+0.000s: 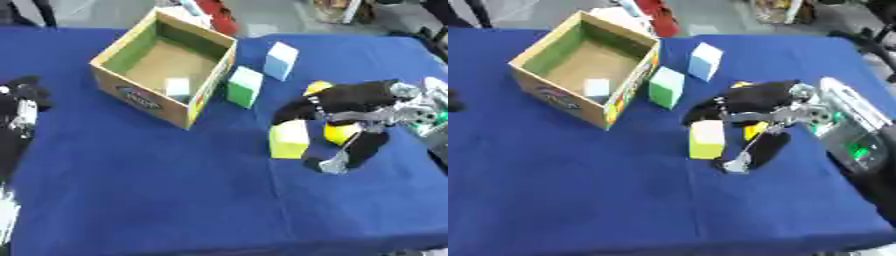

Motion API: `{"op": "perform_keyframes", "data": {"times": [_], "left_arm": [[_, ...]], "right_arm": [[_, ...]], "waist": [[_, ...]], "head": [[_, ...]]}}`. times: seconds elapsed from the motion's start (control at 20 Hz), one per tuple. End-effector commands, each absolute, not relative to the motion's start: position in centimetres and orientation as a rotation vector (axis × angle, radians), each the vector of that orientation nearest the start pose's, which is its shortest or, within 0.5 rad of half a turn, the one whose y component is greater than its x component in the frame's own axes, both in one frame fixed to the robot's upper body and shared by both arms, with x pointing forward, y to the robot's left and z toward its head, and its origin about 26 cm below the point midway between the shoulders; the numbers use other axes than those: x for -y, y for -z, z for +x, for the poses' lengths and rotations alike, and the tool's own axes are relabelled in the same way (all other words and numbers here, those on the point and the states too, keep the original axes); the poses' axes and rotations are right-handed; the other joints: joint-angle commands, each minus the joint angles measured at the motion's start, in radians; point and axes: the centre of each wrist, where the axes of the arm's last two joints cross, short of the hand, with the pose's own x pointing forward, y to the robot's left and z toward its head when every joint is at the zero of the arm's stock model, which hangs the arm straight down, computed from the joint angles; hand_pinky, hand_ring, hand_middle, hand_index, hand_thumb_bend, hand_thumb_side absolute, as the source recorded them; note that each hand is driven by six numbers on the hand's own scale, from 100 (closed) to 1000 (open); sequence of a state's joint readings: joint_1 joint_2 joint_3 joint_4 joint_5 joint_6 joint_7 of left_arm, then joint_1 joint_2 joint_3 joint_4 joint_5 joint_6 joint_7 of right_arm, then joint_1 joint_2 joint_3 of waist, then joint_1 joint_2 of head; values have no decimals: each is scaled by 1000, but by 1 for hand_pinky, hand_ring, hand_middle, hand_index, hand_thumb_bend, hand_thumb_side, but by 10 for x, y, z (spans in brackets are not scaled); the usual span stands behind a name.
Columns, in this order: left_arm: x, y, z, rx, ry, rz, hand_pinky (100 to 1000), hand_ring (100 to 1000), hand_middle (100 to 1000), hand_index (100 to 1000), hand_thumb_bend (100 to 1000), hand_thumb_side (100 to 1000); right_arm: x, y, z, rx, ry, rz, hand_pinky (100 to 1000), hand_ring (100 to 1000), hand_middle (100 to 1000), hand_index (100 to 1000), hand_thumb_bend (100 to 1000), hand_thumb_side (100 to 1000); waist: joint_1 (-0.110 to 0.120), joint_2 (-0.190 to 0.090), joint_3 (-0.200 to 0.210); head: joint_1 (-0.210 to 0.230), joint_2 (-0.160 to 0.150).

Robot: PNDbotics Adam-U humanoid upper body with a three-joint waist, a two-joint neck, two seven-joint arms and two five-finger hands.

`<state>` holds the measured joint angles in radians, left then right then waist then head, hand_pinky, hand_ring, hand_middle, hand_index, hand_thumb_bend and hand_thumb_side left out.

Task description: Pick up objects on the table and place them in the box.

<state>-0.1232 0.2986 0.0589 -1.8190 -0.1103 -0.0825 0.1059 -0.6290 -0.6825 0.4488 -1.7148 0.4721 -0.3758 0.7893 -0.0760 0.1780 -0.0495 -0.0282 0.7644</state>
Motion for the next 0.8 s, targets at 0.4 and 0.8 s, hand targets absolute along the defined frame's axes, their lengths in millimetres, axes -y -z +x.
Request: {"op": "perform_keyframes", "data": {"times": [0.4, 0.8], "left_arm": [[-304, -117, 296, 2045, 254, 417, 680, 587, 588, 781, 100, 702], [-303, -117, 297, 2046, 255, 414, 680, 587, 587, 781, 100, 702]], "right_arm": [[225, -233, 359, -1915, 2882, 505, 866, 944, 963, 1000, 211, 497], [229, -217, 374, -1988, 2931, 486, 855, 935, 965, 1000, 180, 536]], "waist": [[-11, -31, 2], [-11, -31, 6]], "head": [[-1, -6], [-4, -4]]}}
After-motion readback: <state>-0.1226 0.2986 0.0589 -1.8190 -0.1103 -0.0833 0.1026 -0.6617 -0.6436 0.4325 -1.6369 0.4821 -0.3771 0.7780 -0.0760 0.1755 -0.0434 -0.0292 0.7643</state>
